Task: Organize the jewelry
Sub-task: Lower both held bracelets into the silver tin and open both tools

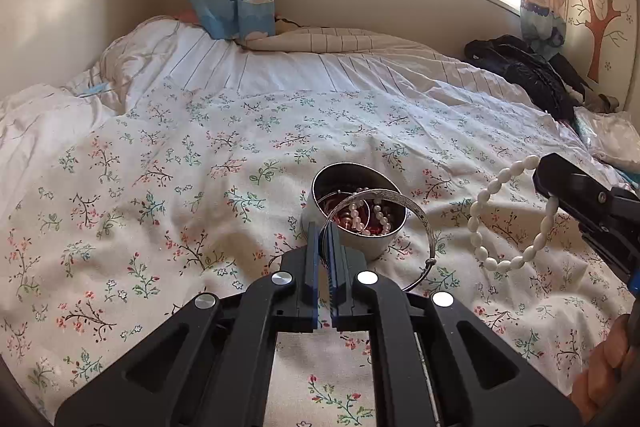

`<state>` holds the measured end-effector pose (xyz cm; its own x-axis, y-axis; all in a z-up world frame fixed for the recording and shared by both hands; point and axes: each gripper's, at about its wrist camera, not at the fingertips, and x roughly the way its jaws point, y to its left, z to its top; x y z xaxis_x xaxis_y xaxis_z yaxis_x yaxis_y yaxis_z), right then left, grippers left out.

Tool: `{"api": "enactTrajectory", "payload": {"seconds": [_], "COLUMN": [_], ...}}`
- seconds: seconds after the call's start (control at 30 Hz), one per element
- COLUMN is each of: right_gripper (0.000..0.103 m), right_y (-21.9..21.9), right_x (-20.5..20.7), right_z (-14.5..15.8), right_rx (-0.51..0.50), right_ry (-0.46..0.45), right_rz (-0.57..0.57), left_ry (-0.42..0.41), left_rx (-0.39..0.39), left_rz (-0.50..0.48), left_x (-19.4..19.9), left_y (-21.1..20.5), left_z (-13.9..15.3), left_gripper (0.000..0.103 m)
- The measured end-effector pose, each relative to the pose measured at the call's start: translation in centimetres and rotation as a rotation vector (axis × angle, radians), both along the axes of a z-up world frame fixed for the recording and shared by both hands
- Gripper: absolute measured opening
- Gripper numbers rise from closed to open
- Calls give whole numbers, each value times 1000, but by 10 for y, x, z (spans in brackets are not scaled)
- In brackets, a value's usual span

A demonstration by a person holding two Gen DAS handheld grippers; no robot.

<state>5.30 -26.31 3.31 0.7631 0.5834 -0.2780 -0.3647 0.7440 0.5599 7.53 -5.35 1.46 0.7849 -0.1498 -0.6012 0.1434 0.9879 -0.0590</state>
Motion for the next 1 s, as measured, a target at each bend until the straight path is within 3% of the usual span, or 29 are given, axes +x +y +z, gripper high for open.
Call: {"api": "enactTrajectory", "payload": {"seconds": [0.47, 1.0], "right_gripper": [8, 8], "right_y": [11, 21], "right_x": [41, 86], "right_z": [6, -12], "right_rx": [-7, -49], "right_ry": [-25, 12], "right_rz": [16, 27], "left_ry": [-2, 26], "left_rx": [1, -3], "left_rz": [6, -6], "left_x": [28, 66], "left_y": [-6, -17], "left_z": [-2, -13], "left_gripper": [4, 4]}}
